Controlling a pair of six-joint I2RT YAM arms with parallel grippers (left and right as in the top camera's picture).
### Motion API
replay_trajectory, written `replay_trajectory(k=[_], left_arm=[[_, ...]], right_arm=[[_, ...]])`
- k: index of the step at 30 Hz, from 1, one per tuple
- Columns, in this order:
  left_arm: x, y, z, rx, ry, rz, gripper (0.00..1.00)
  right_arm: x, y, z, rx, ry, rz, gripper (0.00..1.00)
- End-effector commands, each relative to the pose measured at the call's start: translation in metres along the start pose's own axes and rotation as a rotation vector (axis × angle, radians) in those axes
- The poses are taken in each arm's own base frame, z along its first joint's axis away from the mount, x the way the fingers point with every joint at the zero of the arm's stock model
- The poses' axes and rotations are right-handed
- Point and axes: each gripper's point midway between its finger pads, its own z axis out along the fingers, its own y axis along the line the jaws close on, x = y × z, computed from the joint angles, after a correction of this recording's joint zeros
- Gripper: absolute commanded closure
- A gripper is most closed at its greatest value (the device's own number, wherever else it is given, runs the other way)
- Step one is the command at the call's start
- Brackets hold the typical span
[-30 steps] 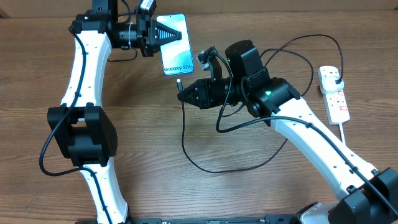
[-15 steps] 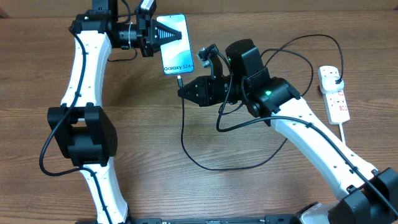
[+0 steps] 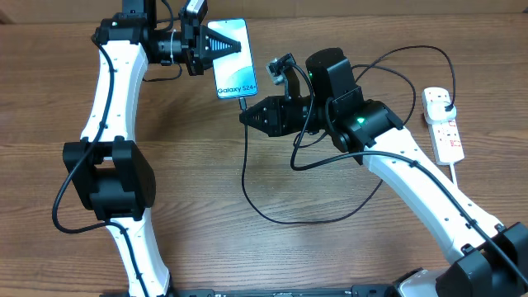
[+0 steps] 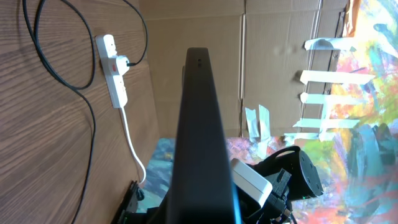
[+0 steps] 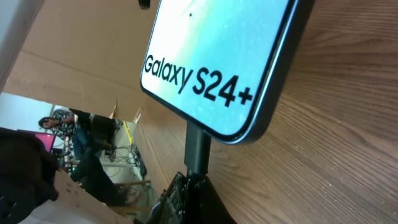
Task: Plug charger to phone and switch on socket
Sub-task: 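Push the plug upward into the phone's port with the right gripper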
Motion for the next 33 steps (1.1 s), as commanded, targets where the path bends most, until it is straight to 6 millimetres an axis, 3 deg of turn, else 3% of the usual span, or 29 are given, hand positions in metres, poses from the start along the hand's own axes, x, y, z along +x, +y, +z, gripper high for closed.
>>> replay_trajectory(k=[1, 33], left_arm=[[0.0005, -0.015, -0.0032, 0.017, -0.002, 0.032, 0.96], [0.0015, -0.0113, 0.0021, -0.005, 0.002, 0.024, 0.96]], right_arm=[[0.0009, 0.0083, -0.0048, -0.019, 0.0, -0.01, 0.96], [0.0042, 0.0104, -0.0051, -0.034, 0.016, -0.009, 0.96]])
